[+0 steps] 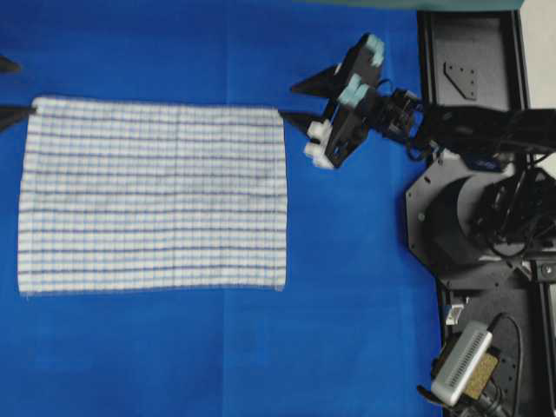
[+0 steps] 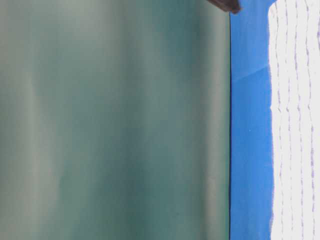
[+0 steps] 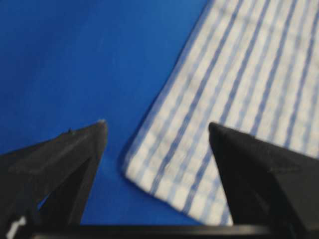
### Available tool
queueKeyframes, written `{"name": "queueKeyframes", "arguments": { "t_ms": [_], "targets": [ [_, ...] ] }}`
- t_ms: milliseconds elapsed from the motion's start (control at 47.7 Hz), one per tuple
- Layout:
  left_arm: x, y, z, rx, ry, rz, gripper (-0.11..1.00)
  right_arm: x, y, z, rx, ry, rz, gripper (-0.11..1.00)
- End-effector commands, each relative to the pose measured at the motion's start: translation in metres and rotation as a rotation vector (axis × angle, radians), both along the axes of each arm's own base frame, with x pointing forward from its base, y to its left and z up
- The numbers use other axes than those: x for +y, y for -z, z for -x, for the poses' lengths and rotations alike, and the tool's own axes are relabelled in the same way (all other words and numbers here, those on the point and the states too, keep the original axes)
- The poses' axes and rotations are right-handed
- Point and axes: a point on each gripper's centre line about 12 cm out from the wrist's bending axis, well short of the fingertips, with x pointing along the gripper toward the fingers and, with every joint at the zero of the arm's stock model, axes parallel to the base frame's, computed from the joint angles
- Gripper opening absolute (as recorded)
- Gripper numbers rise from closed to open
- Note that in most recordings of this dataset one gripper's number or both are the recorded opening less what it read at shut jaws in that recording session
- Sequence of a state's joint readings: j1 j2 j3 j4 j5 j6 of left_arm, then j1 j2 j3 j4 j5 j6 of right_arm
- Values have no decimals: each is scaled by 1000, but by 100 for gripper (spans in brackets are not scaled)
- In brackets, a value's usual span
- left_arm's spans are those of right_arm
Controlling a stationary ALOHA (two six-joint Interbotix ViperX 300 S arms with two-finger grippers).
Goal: Fold the blue towel.
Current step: 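Move both grippers to the towel's near corners and grasp them, then lift the grasped corners and fold the towel lengthwise over itself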
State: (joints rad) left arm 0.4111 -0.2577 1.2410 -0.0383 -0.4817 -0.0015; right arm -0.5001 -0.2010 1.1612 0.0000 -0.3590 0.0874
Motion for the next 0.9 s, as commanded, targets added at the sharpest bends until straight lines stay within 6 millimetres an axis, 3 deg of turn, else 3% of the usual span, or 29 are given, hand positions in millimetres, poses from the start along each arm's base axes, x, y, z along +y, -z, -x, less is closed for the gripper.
{"name": "queueKeyframes", "arguments": {
  "t_ms": [0,315,524,608,776,881],
  "targets": [
    [5,7,-6,4,-12,7,78,-8,2,-7,-16,15,7,69],
    [16,42,-13,87,-48,53,78,-18,36,-7,44,51,-31,68],
    [17,53,-16,115,-58,82,70,-19,47,-9,62,54,-43,62],
    [17,54,-16,116,-59,87,59,-18,48,-9,64,52,-45,50],
    [15,54,-16,119,-54,89,20,-13,48,-12,65,29,-44,20],
    [15,53,-18,116,-49,85,5,-8,48,-13,67,16,-46,17]
  ]
}}
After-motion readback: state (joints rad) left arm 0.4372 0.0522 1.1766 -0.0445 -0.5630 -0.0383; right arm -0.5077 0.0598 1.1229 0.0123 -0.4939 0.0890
